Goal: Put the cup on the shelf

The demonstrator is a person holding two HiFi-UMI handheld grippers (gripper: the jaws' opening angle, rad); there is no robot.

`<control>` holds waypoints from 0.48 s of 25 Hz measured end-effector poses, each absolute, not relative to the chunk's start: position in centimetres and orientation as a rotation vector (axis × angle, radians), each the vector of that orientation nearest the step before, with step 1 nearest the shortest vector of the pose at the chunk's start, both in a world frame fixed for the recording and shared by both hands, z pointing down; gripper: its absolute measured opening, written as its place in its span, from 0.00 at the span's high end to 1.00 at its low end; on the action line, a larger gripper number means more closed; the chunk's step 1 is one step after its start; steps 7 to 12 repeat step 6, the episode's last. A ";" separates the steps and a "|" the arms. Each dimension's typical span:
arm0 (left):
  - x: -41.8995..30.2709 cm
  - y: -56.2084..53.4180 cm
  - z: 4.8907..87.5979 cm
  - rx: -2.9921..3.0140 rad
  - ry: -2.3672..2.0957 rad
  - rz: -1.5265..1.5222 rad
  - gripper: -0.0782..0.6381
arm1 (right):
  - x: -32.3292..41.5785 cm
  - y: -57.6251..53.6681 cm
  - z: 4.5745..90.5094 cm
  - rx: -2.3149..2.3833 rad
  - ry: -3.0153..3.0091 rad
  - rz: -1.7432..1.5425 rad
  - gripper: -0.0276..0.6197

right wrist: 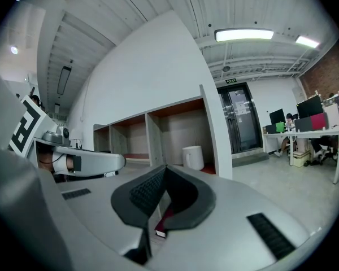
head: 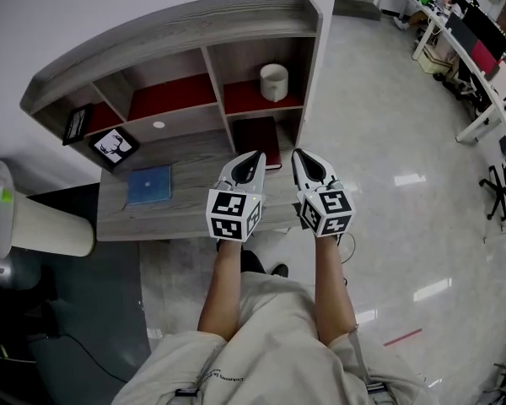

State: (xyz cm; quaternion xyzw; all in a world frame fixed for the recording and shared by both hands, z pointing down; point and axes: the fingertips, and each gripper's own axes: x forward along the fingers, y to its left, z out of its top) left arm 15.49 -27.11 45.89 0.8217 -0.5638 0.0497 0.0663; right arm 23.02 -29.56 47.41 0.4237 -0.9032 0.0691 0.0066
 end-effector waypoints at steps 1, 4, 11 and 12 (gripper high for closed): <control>15.5 -27.1 45.9 2.477 -1.702 0.150 0.88 | 23.0 -29.5 47.4 1.327 -2.824 0.218 0.93; 15.7 -26.9 45.9 2.474 -1.701 0.155 0.88 | 23.2 -29.4 47.5 1.324 -2.822 0.223 0.93; 15.9 -26.9 46.0 2.474 -1.699 0.160 0.88 | 23.3 -29.3 47.5 1.319 -2.821 0.225 0.93; 15.9 -26.9 46.0 2.474 -1.699 0.160 0.88 | 23.3 -29.3 47.5 1.319 -2.821 0.225 0.93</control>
